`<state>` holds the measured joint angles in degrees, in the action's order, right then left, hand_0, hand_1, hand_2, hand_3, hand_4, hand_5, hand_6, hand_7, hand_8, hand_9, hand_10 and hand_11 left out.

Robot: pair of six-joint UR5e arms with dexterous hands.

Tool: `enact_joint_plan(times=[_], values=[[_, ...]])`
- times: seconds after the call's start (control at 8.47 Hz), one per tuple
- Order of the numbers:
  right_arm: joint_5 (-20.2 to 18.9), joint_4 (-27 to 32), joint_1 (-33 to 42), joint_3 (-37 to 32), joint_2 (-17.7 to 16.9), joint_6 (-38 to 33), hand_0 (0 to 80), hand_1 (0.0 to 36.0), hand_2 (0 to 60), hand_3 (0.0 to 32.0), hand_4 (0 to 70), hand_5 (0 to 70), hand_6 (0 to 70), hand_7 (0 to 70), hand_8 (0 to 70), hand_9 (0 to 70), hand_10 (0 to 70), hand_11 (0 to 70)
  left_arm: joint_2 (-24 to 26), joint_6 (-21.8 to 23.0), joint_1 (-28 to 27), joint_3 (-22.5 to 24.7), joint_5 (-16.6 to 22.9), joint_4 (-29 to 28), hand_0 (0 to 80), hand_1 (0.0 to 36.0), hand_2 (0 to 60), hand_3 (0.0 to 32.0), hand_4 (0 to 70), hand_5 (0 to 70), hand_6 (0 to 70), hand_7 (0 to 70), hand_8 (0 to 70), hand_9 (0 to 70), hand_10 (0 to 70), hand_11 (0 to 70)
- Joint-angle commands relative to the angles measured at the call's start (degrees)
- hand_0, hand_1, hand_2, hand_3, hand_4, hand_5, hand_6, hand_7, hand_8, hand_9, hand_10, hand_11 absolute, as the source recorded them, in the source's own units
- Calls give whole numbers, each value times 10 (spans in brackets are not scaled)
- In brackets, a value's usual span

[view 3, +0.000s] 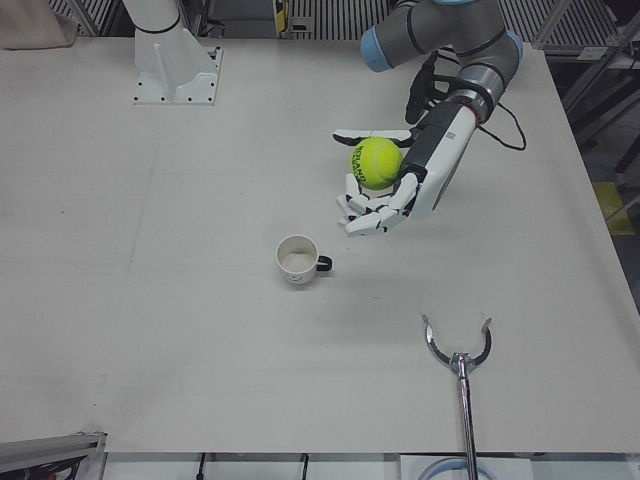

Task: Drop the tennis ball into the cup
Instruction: 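Move the left hand holding the tennis ball over the white cup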

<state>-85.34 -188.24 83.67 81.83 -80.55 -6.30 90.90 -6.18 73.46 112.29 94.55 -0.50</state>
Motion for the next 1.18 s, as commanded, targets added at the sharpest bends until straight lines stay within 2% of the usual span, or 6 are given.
enact_joint_plan(times=[0.0, 0.24, 0.35, 0.71, 0.83, 1.06], values=[[0, 0, 0, 0, 0, 0, 0, 0, 0, 0, 0, 0, 0, 0, 0, 0, 0, 0, 0, -56, -141, -3, -86, -42, 800, 299, 8, 0, 74, 206, 536, 550, 354, 459, 210, 337], [0, 0, 0, 0, 0, 0, 0, 0, 0, 0, 0, 0, 0, 0, 0, 0, 0, 0, 13, -59, -212, -40, -146, -45, 800, 279, 22, 0, 96, 218, 639, 542, 375, 459, 200, 321], [0, 0, 0, 0, 0, 0, 0, 0, 0, 0, 0, 0, 0, 0, 0, 0, 0, 0, 23, -59, -213, -78, -145, -71, 800, 281, 8, 0, 98, 194, 515, 567, 352, 465, 200, 320], [0, 0, 0, 0, 0, 0, 0, 0, 0, 0, 0, 0, 0, 0, 0, 0, 0, 0, 32, -127, -213, -92, -146, -97, 744, 267, 16, 0, 94, 191, 515, 561, 358, 472, 207, 329], [0, 0, 0, 0, 0, 0, 0, 0, 0, 0, 0, 0, 0, 0, 0, 0, 0, 0, 32, -171, -214, -95, -145, -120, 730, 257, 22, 0, 97, 206, 596, 547, 378, 475, 209, 332], [0, 0, 0, 0, 0, 0, 0, 0, 0, 0, 0, 0, 0, 0, 0, 0, 0, 0, 51, -181, -215, -151, -146, -167, 770, 273, 8, 0, 110, 183, 500, 537, 316, 421, 159, 259]])
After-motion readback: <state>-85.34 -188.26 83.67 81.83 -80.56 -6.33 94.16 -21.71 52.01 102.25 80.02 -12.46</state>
